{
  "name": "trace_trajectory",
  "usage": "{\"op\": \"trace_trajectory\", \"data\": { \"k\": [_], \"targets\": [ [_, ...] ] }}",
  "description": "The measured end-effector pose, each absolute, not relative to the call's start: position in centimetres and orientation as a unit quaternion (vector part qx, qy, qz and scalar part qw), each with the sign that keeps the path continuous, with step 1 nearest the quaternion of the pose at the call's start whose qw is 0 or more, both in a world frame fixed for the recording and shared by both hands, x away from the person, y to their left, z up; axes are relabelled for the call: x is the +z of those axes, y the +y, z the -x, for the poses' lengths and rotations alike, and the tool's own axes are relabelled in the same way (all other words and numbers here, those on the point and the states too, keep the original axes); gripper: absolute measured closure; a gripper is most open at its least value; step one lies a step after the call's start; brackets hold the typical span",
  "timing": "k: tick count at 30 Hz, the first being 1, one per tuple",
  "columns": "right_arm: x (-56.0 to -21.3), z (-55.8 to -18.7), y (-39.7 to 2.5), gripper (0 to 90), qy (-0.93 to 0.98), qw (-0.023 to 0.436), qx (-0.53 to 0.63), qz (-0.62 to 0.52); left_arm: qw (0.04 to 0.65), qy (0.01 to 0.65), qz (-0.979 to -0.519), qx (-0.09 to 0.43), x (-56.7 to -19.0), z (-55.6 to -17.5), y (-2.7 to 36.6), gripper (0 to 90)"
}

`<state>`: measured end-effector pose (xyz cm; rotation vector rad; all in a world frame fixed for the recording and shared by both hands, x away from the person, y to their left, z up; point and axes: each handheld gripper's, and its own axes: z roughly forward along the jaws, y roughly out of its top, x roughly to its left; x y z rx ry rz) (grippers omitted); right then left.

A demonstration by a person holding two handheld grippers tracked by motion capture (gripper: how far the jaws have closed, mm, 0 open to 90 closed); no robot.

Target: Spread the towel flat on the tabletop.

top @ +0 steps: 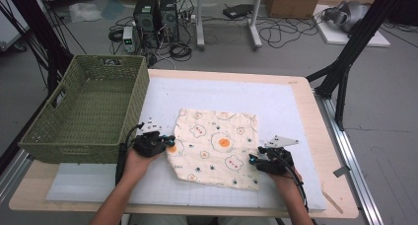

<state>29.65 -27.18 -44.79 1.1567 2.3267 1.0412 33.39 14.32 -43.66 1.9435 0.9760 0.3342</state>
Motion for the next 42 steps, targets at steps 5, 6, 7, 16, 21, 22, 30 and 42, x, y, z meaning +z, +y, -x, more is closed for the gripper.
{"op": "trace_trajectory", "data": {
  "k": [5,6,7,16,21,22,30,42],
  "targets": [
    [-44.9,-29.5,-26.9,58.1,0.820,0.171,0.375,-0.398,0.456,0.394,-0.785,0.142,-43.0,-33.7,14.3,87.2],
    [-44.8,-29.6,-26.8,73.5,0.824,0.163,0.379,-0.389,0.455,0.393,-0.786,0.143,-43.1,-33.8,14.0,87.3],
    [-44.8,-29.6,-26.7,80.7,0.826,0.162,0.379,-0.384,0.448,0.388,-0.792,0.145,-43.1,-33.9,13.8,87.3],
    [-44.9,-30.6,-26.7,85.1,0.797,0.286,0.321,-0.423,0.462,0.424,-0.763,0.156,-44.4,-35.7,11.2,80.4],
    [-44.7,-30.5,-27.3,73.8,0.785,0.287,0.332,-0.436,0.469,0.438,-0.753,0.145,-44.0,-35.6,12.0,49.6],
    [-44.7,-30.5,-27.3,73.8,0.785,0.287,0.332,-0.436,0.471,0.434,-0.755,0.143,-43.8,-35.3,12.3,49.6],
    [-43.4,-29.0,-28.6,59.2,0.779,0.270,0.380,-0.419,0.493,0.374,-0.772,0.147,-42.7,-31.4,14.4,48.4],
    [-43.5,-28.6,-28.4,54.4,0.792,0.235,0.393,-0.404,0.488,0.302,-0.815,0.081,-44.0,-28.8,14.0,55.8]
  ]
}}
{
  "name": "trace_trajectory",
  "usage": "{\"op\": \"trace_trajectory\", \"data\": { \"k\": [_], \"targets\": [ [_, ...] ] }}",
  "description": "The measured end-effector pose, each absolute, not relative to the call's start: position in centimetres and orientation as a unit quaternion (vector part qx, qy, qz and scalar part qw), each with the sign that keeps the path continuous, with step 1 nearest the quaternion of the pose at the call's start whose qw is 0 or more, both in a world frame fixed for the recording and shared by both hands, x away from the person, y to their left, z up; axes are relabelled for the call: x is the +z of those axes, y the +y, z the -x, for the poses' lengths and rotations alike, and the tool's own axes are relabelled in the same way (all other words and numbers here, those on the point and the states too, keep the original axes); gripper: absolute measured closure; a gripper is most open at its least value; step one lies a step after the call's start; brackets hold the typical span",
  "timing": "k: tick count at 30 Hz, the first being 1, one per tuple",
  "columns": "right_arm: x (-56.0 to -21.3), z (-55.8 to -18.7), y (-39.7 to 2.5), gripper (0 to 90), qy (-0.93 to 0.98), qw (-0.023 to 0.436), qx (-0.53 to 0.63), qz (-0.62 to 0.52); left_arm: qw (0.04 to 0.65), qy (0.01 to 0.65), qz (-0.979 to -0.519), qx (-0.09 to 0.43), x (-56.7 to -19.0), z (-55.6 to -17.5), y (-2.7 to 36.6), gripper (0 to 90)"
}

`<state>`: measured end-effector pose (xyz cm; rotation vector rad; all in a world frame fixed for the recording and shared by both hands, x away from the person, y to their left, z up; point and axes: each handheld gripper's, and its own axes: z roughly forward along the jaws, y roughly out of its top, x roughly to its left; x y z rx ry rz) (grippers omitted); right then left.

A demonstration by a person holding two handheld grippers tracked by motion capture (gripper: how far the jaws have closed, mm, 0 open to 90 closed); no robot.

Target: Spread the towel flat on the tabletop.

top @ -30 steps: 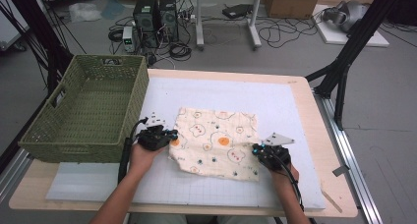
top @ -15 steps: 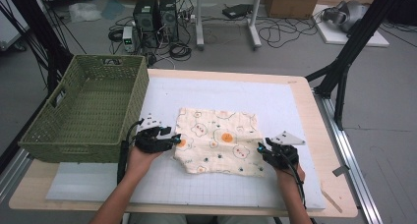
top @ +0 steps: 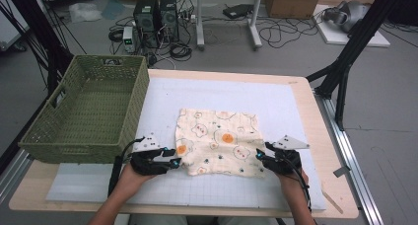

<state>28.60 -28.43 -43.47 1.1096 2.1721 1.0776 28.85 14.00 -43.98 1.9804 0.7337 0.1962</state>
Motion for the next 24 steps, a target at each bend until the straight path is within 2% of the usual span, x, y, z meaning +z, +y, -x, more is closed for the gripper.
{"op": "trace_trajectory", "data": {
  "k": [4,6,7,8,9,10,11,13,16,17,18,19,20,24],
  "targets": [
    [-44.3,-28.9,-27.8,52.2,0.803,0.204,0.392,-0.400,0.486,0.298,-0.818,0.072,-44.2,-29.1,12.7,53.6],
    [-44.9,-29.2,-27.3,51.4,0.812,0.188,0.380,-0.402,0.475,0.315,-0.818,0.076,-44.4,-29.6,12.0,54.4],
    [-45.0,-29.3,-27.2,60.1,0.813,0.182,0.381,-0.401,0.466,0.324,-0.819,0.083,-44.5,-29.8,11.7,64.6],
    [-45.0,-29.3,-27.2,60.1,0.813,0.182,0.381,-0.401,0.457,0.336,-0.818,0.095,-44.6,-30.1,11.4,64.6],
    [-45.0,-29.3,-27.3,75.1,0.814,0.176,0.384,-0.399,0.448,0.347,-0.817,0.103,-44.7,-30.5,11.2,75.1],
    [-44.9,-29.3,-27.3,84.1,0.817,0.184,0.380,-0.393,0.440,0.353,-0.817,0.116,-44.7,-30.8,11.0,82.5],
    [-44.9,-29.3,-27.3,84.1,0.817,0.184,0.380,-0.393,0.434,0.360,-0.815,0.133,-44.7,-31.1,10.8,82.5],
    [-44.8,-29.3,-27.0,88.6,0.816,0.232,0.350,-0.398,0.422,0.377,-0.809,0.158,-44.7,-31.7,10.7,86.4],
    [-44.8,-29.5,-27.2,88.5,0.809,0.257,0.337,-0.408,0.416,0.401,-0.799,0.167,-45.1,-32.2,10.9,83.4],
    [-44.9,-29.7,-27.5,84.0,0.801,0.254,0.341,-0.422,0.428,0.404,-0.791,0.168,-44.8,-32.0,11.3,80.9],
    [-44.9,-29.7,-27.5,84.0,0.801,0.254,0.341,-0.422,0.428,0.404,-0.791,0.168,-44.8,-32.0,11.3,77.2],
    [-44.8,-29.6,-27.7,77.7,0.799,0.254,0.342,-0.424,0.432,0.405,-0.789,0.165,-44.7,-31.9,11.5,72.5],
    [-44.8,-29.5,-27.7,74.9,0.798,0.252,0.344,-0.426,0.435,0.403,-0.790,0.157,-44.5,-31.7,11.8,70.1],
    [-44.5,-29.3,-28.0,70.0,0.793,0.254,0.353,-0.426,0.450,0.383,-0.792,0.152,-43.9,-30.6,13.1,65.8]
  ]
}}
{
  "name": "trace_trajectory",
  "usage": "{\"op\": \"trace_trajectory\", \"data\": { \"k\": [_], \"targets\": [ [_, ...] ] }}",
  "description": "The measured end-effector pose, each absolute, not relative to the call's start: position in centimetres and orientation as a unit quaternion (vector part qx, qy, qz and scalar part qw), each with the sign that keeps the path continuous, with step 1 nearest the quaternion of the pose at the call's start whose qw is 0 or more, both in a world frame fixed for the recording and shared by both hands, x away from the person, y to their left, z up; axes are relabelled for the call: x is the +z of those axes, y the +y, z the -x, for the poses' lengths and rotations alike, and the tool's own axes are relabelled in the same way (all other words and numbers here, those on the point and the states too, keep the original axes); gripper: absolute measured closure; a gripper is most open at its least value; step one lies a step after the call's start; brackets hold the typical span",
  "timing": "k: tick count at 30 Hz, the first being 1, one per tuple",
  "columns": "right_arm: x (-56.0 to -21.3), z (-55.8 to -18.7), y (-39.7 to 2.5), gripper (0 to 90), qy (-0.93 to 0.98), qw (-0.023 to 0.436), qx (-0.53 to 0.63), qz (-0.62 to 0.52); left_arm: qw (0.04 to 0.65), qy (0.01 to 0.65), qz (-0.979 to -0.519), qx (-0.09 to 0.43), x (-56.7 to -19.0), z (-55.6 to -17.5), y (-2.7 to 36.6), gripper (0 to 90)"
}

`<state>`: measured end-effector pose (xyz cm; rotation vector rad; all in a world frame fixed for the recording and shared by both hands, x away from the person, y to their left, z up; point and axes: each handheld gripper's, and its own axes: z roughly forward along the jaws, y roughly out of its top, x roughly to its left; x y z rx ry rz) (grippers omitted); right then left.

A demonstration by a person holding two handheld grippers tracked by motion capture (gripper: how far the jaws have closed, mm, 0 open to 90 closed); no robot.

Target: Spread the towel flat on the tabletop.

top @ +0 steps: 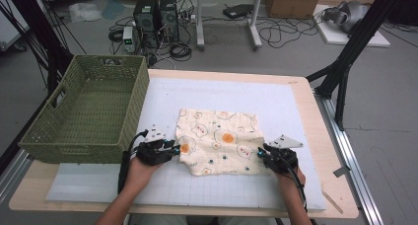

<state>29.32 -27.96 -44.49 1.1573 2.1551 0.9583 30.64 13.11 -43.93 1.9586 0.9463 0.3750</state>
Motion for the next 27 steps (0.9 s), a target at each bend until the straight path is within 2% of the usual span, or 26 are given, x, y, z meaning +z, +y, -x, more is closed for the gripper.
{"op": "trace_trajectory", "data": {
  "k": [2,9,12,15,17,20,25,27],
  "targets": [
    [-44.2,-29.2,-28.2,66.0,0.790,0.257,0.360,-0.424,0.459,0.382,-0.787,0.154,-43.7,-30.1,13.9,61.2],
    [-43.4,-28.1,-28.7,62.1,0.781,0.261,0.374,-0.426,0.471,0.341,-0.802,0.137,-43.9,-28.5,15.2,62.7],
    [-43.2,-27.5,-28.7,60.6,0.778,0.266,0.375,-0.428,0.465,0.323,-0.816,0.113,-44.5,-27.7,14.8,74.4],
    [-43.3,-26.8,-28.6,59.5,0.780,0.265,0.373,-0.428,0.454,0.303,-0.831,0.105,-44.8,-27.0,14.1,77.8],
    [-43.4,-26.3,-28.4,58.9,0.783,0.264,0.369,-0.425,0.454,0.289,-0.837,0.103,-44.7,-26.7,13.4,77.2],
    [-43.3,-25.7,-28.0,58.0,0.785,0.264,0.370,-0.421,0.458,0.278,-0.838,0.107,-44.6,-26.9,12.4,71.7],
    [-43.2,-25.8,-28.0,57.9,0.785,0.264,0.370,-0.420,0.441,0.292,-0.842,0.108,-44.4,-28.8,10.1,68.6],
    [-43.3,-25.9,-28.1,57.8,0.785,0.263,0.371,-0.421,0.417,0.302,-0.850,0.113,-44.5,-29.5,8.9,67.5]
  ]
}}
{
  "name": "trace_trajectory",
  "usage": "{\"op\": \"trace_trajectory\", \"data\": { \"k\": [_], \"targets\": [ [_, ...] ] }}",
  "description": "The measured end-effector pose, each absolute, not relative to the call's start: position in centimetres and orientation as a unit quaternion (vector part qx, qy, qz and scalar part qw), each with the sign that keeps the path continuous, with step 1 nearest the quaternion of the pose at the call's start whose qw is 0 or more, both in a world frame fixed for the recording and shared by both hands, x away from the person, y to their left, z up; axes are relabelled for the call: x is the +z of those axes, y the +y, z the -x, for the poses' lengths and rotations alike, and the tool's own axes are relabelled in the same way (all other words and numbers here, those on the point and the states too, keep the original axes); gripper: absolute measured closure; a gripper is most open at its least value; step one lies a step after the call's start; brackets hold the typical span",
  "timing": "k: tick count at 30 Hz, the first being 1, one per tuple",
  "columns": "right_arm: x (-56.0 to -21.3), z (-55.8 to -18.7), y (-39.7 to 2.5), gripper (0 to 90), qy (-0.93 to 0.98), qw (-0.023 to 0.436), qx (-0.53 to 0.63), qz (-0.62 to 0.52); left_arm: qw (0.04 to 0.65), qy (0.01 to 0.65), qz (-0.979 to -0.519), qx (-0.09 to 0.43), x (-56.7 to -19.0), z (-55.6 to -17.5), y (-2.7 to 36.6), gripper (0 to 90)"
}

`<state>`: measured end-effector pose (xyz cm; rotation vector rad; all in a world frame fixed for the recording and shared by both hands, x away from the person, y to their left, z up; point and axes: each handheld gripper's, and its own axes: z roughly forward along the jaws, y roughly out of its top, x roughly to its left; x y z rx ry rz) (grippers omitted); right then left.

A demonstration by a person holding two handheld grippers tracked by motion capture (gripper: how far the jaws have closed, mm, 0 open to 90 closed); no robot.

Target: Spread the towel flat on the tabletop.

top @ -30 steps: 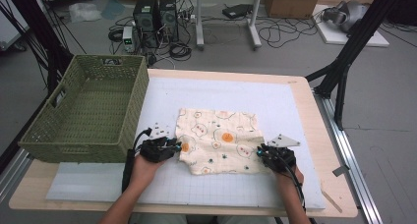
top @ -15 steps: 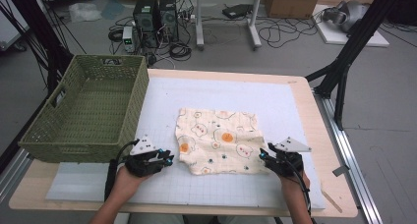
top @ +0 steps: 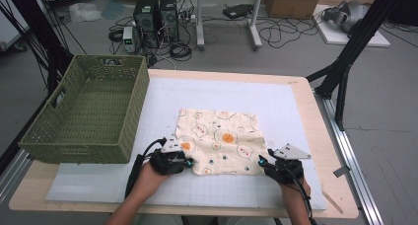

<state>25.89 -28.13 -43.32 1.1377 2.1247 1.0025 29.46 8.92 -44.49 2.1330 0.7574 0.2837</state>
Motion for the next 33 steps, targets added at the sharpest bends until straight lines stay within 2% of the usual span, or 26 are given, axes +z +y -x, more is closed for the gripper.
{"op": "trace_trajectory", "data": {
  "k": [4,6,9,13,19,25,27,29,30,31,32,33],
  "targets": [
    [-43.5,-26.0,-28.5,57.4,0.784,0.260,0.371,-0.424,0.402,0.299,-0.854,0.136,-44.5,-29.7,7.4,67.0],
    [-43.7,-26.1,-28.7,57.3,0.785,0.257,0.369,-0.427,0.402,0.293,-0.855,0.147,-44.6,-29.5,7.2,69.9],
    [-43.8,-26.1,-28.9,56.9,0.786,0.253,0.367,-0.428,0.403,0.286,-0.857,0.145,-44.7,-29.0,7.0,86.4],
    [-43.5,-26.0,-28.9,56.2,0.783,0.254,0.372,-0.430,0.399,0.305,-0.855,0.129,-44.4,-28.8,8.1,87.4],
    [-43.6,-26.0,-28.8,55.8,0.784,0.250,0.375,-0.427,0.403,0.331,-0.847,0.105,-43.7,-27.3,12.2,87.4],
    [-43.7,-26.1,-28.3,55.4,0.788,0.243,0.376,-0.423,0.398,0.331,-0.854,0.046,-43.1,-25.8,15.6,87.1],
    [-43.9,-26.2,-27.9,54.3,0.792,0.234,0.376,-0.421,0.410,0.323,-0.852,0.017,-42.7,-25.4,16.4,86.4],
    [-44.2,-26.3,-27.4,52.8,0.798,0.223,0.375,-0.417,0.424,0.322,-0.847,0.005,-42.2,-25.0,17.1,82.1],
    [-44.4,-26.4,-27.1,51.5,0.800,0.220,0.374,-0.414,0.428,0.329,-0.842,0.008,-41.9,-25.0,17.4,77.9],
    [-44.8,-26.6,-26.6,49.4,0.806,0.204,0.375,-0.411,0.431,0.341,-0.835,0.017,-41.7,-25.0,17.7,64.7],
    [-44.8,-26.6,-26.6,49.4,0.806,0.204,0.375,-0.411,0.429,0.356,-0.829,0.031,-41.5,-25.1,17.9,64.7],
    [-45.0,-26.7,-26.4,49.8,0.809,0.200,0.373,-0.408,0.431,0.367,-0.823,0.042,-41.4,-25.3,18.0,60.7]
  ]
}}
